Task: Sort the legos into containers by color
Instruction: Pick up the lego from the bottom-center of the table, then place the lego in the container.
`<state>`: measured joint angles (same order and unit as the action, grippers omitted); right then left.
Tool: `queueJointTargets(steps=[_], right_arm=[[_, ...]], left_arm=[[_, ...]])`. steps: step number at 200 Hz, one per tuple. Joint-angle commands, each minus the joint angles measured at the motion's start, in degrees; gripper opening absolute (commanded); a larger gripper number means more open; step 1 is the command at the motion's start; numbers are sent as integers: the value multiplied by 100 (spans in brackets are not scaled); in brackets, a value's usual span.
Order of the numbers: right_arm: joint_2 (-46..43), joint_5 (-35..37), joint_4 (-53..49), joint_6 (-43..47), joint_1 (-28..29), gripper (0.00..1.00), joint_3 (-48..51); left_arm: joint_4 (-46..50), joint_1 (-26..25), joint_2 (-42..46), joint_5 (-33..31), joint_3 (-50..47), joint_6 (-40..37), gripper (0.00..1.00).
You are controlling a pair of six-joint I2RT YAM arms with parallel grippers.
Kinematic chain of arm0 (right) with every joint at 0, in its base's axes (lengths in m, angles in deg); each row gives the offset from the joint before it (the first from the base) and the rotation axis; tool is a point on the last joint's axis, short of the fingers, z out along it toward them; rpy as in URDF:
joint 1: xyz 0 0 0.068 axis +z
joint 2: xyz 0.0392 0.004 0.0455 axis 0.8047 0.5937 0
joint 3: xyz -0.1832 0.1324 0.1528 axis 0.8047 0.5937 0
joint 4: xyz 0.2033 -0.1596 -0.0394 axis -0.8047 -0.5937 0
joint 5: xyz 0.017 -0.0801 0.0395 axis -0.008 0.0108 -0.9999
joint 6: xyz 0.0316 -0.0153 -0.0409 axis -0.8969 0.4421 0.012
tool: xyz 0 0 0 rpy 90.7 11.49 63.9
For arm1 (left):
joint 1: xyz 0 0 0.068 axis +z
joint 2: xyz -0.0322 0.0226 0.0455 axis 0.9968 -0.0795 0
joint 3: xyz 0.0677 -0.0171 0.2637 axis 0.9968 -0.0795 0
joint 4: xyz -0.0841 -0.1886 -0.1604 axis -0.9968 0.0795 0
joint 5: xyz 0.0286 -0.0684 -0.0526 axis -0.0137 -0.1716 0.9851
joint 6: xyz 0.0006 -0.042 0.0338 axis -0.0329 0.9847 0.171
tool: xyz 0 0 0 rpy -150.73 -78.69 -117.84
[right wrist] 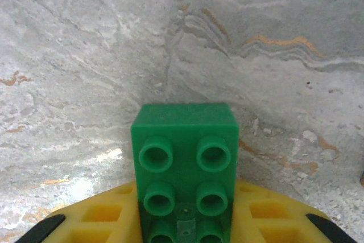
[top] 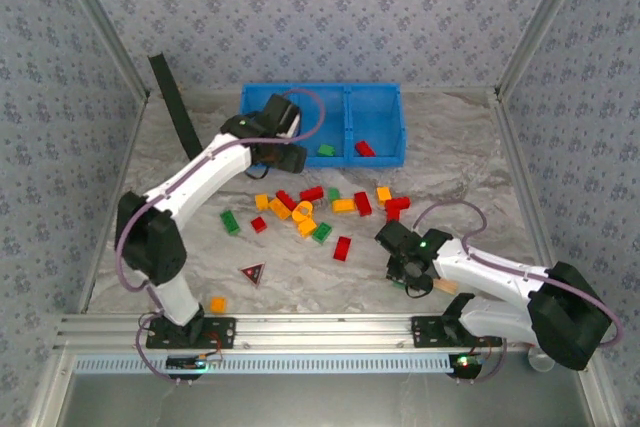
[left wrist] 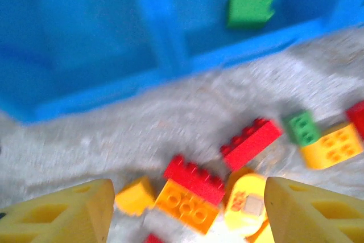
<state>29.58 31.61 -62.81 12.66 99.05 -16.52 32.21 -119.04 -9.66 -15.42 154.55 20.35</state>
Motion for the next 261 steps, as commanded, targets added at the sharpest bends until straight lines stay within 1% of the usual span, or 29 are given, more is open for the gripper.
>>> queueJointTargets(steps=[1,35,72,90,111,128,141,151,155,175,183,211,237,261], right_arm=[[4,200,445,339,-56,26,-12],[-275,391,-89,640,-100,25,-434],[-447,638,-816,1153,-139,25,-1334],[-416,790,-948,1577,-191,25,-1822],[-232,978,-902,2303,-287,25,-2478],[43,1146,-805,2891,-362,25,-3087],[320,1335,-663,3521,-423,25,-3563],[586,1486,-584,4027,-448,25,-3860],[738,1568,-559,4293,-464,25,-4180],[1290,1777,-451,5104,-645,25,-4836],[1520,1734,-310,5422,-776,25,-5119],[2215,1379,62,6088,-1086,25,-5927],[2914,1216,328,6654,-1120,26,-6560],[3529,985,419,6919,-1175,26,-7081]], left_arm=[[-65,243,385,-120,-618,377,70],[-233,482,603,-99,-1240,545,70],[-662,723,551,155,-1777,687,70],[-813,749,405,235,-1886,689,70],[-875,759,204,327,-1957,715,70],[-1119,776,98,355,-2043,757,70],[-1226,802,41,406,-2109,815,70],[-1323,827,-3,452,-2171,871,70],[-1343,837,-24,463,-2182,877,70],[-1388,871,-146,475,-2196,923,70],[-1415,882,-184,490,-2216,932,69],[-1490,921,-304,510,-2292,982,69],[-1601,968,-396,507,-2421,1022,69],[-1658,1017,-545,517,-2455,1014,69]])
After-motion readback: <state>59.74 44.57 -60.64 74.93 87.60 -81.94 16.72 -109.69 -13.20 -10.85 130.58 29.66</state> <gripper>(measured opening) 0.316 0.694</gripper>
